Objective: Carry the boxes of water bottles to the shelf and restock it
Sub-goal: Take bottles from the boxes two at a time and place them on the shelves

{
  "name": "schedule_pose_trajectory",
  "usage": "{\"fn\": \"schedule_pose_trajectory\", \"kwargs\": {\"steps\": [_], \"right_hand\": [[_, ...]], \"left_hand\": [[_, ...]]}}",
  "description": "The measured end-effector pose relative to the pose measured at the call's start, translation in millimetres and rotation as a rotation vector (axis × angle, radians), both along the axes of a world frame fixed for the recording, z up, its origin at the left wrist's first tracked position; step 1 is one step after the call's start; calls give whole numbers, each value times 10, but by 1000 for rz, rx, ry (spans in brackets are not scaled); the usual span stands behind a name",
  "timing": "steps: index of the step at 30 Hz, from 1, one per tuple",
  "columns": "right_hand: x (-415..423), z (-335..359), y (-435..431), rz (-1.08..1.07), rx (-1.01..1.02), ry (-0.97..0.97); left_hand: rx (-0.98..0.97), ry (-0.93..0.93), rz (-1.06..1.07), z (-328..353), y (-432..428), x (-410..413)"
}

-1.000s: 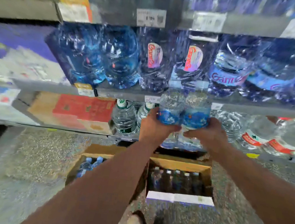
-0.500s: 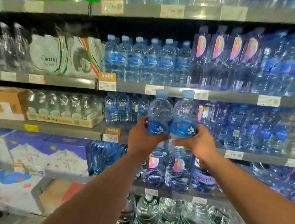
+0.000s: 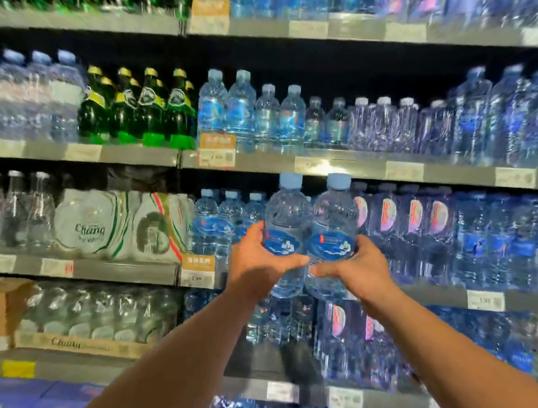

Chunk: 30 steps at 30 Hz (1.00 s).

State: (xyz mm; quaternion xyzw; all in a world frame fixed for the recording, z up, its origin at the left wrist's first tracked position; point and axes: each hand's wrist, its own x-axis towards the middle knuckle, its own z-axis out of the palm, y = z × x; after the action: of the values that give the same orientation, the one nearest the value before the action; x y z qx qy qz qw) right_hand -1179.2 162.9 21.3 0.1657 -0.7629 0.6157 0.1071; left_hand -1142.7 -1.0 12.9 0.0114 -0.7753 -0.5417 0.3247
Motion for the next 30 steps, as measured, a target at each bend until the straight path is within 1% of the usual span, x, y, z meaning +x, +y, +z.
{"fn": "schedule_pose_trajectory", "kwargs": {"steps": [2, 5, 10, 12, 16, 20, 25, 30], "right_hand": [[-131, 153, -65, 9, -23, 26], [-377, 438, -128, 27, -44, 68], [-756, 994, -182, 32, -82, 205], [-889, 1213, -214, 74, -92, 245], [-1084, 1596, -302, 67, -59, 347], [-1219, 1883, -428, 72, -89, 418], [-1446, 2075, -626, 31, -128, 470], [-1686, 2167, -807, -23, -124, 462]], "left_hand": [[-14, 29, 0, 159, -65, -123], [-37, 123, 0, 453, -146, -332], [-77, 277, 60, 1039, -139, -602], [-75, 313, 69, 1262, -112, -672], [-107, 378, 156, 1612, -164, -839], [-120, 456, 228, 1890, -239, -1000], [-193, 482, 298, 2138, -425, -1250], [-248, 477, 342, 2249, -562, -1523]]}}
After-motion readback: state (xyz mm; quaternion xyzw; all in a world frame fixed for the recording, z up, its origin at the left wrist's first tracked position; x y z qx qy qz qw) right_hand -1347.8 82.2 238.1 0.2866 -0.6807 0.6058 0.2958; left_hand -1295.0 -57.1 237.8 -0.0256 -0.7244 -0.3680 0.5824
